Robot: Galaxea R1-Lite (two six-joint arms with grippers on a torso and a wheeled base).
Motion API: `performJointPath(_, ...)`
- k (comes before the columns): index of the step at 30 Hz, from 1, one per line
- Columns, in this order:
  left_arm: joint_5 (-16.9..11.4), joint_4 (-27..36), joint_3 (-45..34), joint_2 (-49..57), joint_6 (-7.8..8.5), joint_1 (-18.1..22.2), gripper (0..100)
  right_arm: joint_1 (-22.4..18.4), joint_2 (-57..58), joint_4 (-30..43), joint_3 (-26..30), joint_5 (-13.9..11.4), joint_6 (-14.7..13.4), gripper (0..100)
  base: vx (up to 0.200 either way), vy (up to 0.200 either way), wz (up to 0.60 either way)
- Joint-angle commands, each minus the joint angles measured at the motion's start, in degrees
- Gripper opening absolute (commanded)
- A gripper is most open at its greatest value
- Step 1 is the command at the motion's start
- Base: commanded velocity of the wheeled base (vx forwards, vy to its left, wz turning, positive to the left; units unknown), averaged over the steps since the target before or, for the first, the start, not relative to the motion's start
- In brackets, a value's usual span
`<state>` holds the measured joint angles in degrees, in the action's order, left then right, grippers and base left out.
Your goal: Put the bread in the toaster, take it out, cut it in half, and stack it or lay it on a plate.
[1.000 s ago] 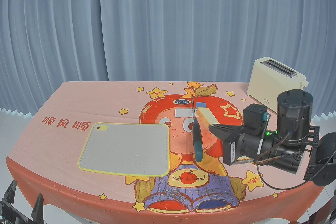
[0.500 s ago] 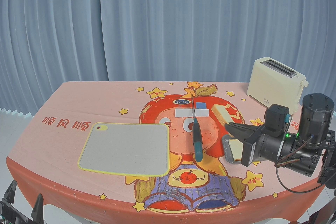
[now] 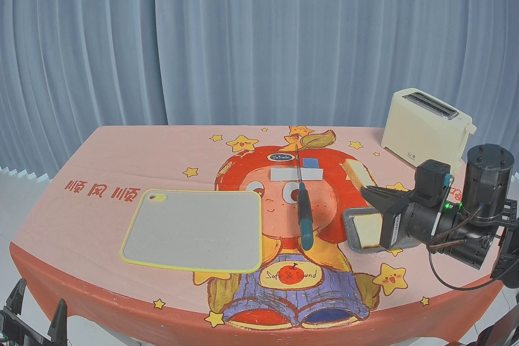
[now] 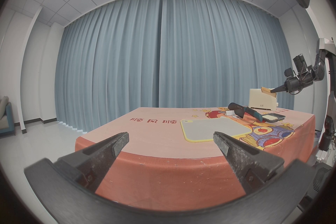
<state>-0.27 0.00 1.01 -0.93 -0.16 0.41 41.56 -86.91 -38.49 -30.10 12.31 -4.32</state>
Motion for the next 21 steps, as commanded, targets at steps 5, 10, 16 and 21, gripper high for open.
performJointPath(5,0.0,0.0,-1.01,0.93,-0.02,0.02,100,-0.16,-0.98,0.17,-0.22,0.43,0.01,0,0.0,0.0,0.0)
performJointPath(10,0.0,0.0,-1.01,0.93,-0.02,0.02,100,-0.07,-2.3,-0.27,-0.84,5.09,0.01,0,0.0,0.0,0.0)
performJointPath(16,0.0,0.0,-1.01,0.93,-0.02,0.02,100,-0.16,-4.5,-0.45,-2.42,8.34,-0.78,0,0.0,0.0,0.0)
performJointPath(21,0.0,0.0,-1.01,0.93,-0.02,0.02,100,-0.16,-5.29,0.17,-3.83,10.63,-2.63,0,0.0,0.0,0.0)
